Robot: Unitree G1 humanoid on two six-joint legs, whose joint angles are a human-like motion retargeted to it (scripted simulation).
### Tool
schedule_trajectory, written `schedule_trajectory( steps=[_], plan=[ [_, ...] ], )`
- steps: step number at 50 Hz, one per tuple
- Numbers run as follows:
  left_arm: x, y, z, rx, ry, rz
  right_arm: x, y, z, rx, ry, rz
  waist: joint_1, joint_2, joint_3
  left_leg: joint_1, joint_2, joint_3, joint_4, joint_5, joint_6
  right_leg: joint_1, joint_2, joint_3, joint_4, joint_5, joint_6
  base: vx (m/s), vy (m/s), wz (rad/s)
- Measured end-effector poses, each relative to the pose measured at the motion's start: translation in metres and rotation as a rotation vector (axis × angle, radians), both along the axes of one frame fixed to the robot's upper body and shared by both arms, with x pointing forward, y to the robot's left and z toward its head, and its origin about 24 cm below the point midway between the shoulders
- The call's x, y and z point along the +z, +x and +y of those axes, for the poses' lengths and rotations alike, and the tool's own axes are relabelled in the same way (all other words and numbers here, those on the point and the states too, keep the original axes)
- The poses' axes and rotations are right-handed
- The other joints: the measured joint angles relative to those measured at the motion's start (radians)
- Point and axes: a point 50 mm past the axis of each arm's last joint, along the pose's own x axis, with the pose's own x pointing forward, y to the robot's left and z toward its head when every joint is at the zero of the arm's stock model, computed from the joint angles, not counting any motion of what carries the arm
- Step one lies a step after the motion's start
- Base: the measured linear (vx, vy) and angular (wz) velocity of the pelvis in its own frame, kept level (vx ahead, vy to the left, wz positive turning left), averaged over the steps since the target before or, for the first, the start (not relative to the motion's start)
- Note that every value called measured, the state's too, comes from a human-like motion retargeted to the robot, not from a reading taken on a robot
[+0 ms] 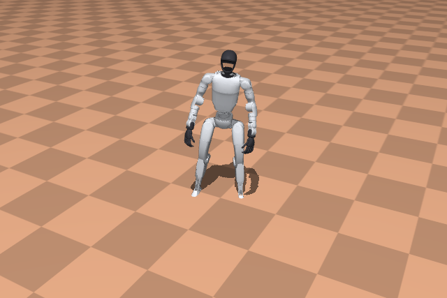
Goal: Static pose
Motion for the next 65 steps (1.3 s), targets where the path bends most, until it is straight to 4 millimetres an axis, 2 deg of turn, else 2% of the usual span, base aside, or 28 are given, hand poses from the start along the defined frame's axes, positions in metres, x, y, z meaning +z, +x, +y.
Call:
schedule_trajectory(
  steps=[2, 3, 5, 13, 22, 26, 29, 31, 33, 35, 37, 40, 43, 46, 47, 51, 56, 65],
  plan=[
    [0.001, 0.002, -0.001, -0.012, -0.002, -0.004, 0.002, 0.003, 0.000, 0.007, 0.002, -0.010, -0.004, 0.003, -0.014, -0.028, 0.000, 0.000, 0.001, 0.005, 0.000, -0.027, 0.000, -0.001, 0.000, 0.006, -0.001, 0.00, 0.00, 0.00],
    [-0.003, -0.003, -0.006, -0.020, -0.011, 0.003, -0.002, -0.002, 0.004, 0.010, 0.008, -0.004, -0.006, 0.003, -0.047, -0.065, -0.002, 0.004, -0.013, 0.028, 0.003, -0.064, -0.001, 0.000, -0.015, 0.030, -0.003, -0.06, 0.00, -0.04],
    [-0.002, -0.001, -0.007, -0.039, -0.010, -0.001, -0.001, 0.000, 0.005, 0.022, 0.007, -0.011, -0.011, 0.006, -0.076, -0.109, -0.002, 0.005, -0.015, 0.037, 0.003, -0.110, -0.001, -0.002, -0.008, 0.036, -0.004, -0.03, 0.00, -0.01],
    [0.004, 0.010, -0.009, -0.138, 0.034, -0.020, 0.006, 0.012, 0.006, 0.100, -0.017, -0.040, -0.018, 0.008, -0.093, -0.182, -0.005, 0.017, -0.017, 0.050, 0.004, -0.183, -0.003, 0.002, -0.011, 0.055, -0.005, -0.01, 0.00, 0.00],
    [0.017, 0.032, -0.004, -0.270, 0.107, -0.038, 0.022, 0.032, 0.007, 0.214, -0.029, -0.083, -0.022, -0.006, -0.029, -0.211, -0.009, 0.041, -0.015, 0.053, 0.003, -0.222, -0.009, 0.004, 0.014, 0.051, -0.007, -0.07, 0.01, 0.02],
    [0.031, 0.045, 0.014, -0.293, 0.192, -0.068, 0.043, 0.058, 0.008, 0.285, -0.045, -0.176, -0.025, -0.008, 0.026, -0.222, -0.006, 0.046, -0.012, 0.059, -0.004, -0.270, -0.013, 0.003, 0.108, 0.000, -0.017, -0.08, -0.03, 0.15],
    [0.050, 0.065, 0.030, -0.302, 0.282, -0.133, 0.065, 0.082, 0.014, 0.354, -0.064, -0.269, -0.033, -0.013, 0.083, -0.230, -0.009, 0.043, -0.007, 0.065, -0.007, -0.331, -0.027, 0.004, 0.244, -0.079, -0.031, -0.09, -0.06, 0.33],
    [0.067, 0.084, 0.035, -0.321, 0.340, -0.201, 0.082, 0.099, 0.019, 0.408, -0.086, -0.336, -0.043, -0.024, 0.132, -0.234, -0.021, 0.038, 0.002, 0.067, -0.009, -0.381, -0.049, 0.010, 0.365, -0.151, -0.041, -0.09, -0.09, 0.58],
    [0.096, 0.113, 0.042, -0.341, 0.416, -0.292, 0.111, 0.124, 0.022, 0.471, -0.126, -0.418, -0.049, -0.036, 0.223, -0.209, -0.026, 0.028, 0.040, 0.036, -0.013, -0.365, -0.061, 0.013, 0.439, -0.216, -0.050, -0.07, -0.10, 0.65],
    [0.112, 0.132, 0.034, -0.371, 0.462, -0.381, 0.126, 0.138, 0.032, 0.526, -0.155, -0.478, -0.061, -0.061, 0.292, -0.248, -0.047, 0.018, 0.127, 0.012, -0.010, -0.421, -0.105, 0.028, 0.576, -0.288, -0.064, -0.11, -0.12, 0.84],
    [0.151, 0.161, 0.037, -0.393, 0.547, -0.488, 0.161, 0.164, 0.036, 0.589, -0.218, -0.561, -0.060, -0.069, 0.391, -0.251, -0.042, 0.006, 0.217, -0.046, -0.016, -0.390, -0.105, 0.030, 0.609, -0.335, -0.071, -0.07, -0.11, 0.56],
    [0.201, 0.195, 0.026, -0.432, 0.640, -0.638, 0.205, 0.191, 0.047, 0.662, -0.308, -0.663, -0.047, -0.077, 0.534, -0.307, -0.023, -0.013, 0.400, -0.129, -0.021, -0.389, -0.109, 0.033, 0.694, -0.399, -0.089, -0.09, -0.12, 0.44],
    [0.249, 0.221, 0.012, -0.464, 0.726, -0.771, 0.248, 0.213, 0.054, 0.712, -0.412, -0.748, -0.028, -0.073, 0.652, -0.396, 0.008, -0.031, 0.605, -0.213, -0.024, -0.419, -0.103, 0.038, 0.801, -0.462, -0.102, -0.08, -0.11, 0.35],
    [0.295, 0.239, -0.002, -0.483, 0.805, -0.881, 0.289, 0.228, 0.059, 0.738, -0.514, -0.829, -0.008, -0.061, 0.747, -0.485, 0.042, -0.046, 0.777, -0.278, -0.021, -0.465, -0.089, 0.042, 0.905, -0.515, -0.111, -0.06, -0.09, 0.27],
    [0.309, 0.243, -0.005, -0.487, 0.830, -0.911, 0.301, 0.231, 0.060, 0.743, -0.544, -0.853, -0.003, -0.057, 0.764, -0.519, 0.052, -0.050, 0.825, -0.295, -0.018, -0.488, -0.085, 0.044, 0.938, -0.530, -0.114, -0.04, -0.08, 0.27],
    [0.350, 0.251, -0.015, -0.478, 0.912, -1.002, 0.338, 0.239, 0.065, 0.747, -0.634, -0.941, 0.004, -0.044, 0.764, -0.685, 0.080, -0.063, 0.980, -0.346, 0.004, -0.625, -0.073, 0.054, 1.064, -0.580, -0.119, -0.01, -0.07, 0.32],
    [0.399, 0.255, -0.018, -0.401, 0.974, -1.099, 0.381, 0.244, 0.072, 0.716, -0.711, -1.062, 0.006, -0.034, 0.764, -0.876, 0.097, -0.076, 1.149, -0.410, 0.034, -0.792, -0.071, 0.068, 1.226, -0.649, -0.131, 0.03, -0.05, 0.36],
    [0.469, 0.247, -0.011, -0.227, 0.977, -1.191, 0.445, 0.243, 0.090, 0.637, -0.753, -1.226, 0.005, -0.046, 0.764, -1.160, 0.114, -0.095, 1.437, -0.540, 0.075, -1.045, -0.100, 0.088, 1.531, -0.797, -0.181, 0.08, -0.04, 0.32]
  ],
)
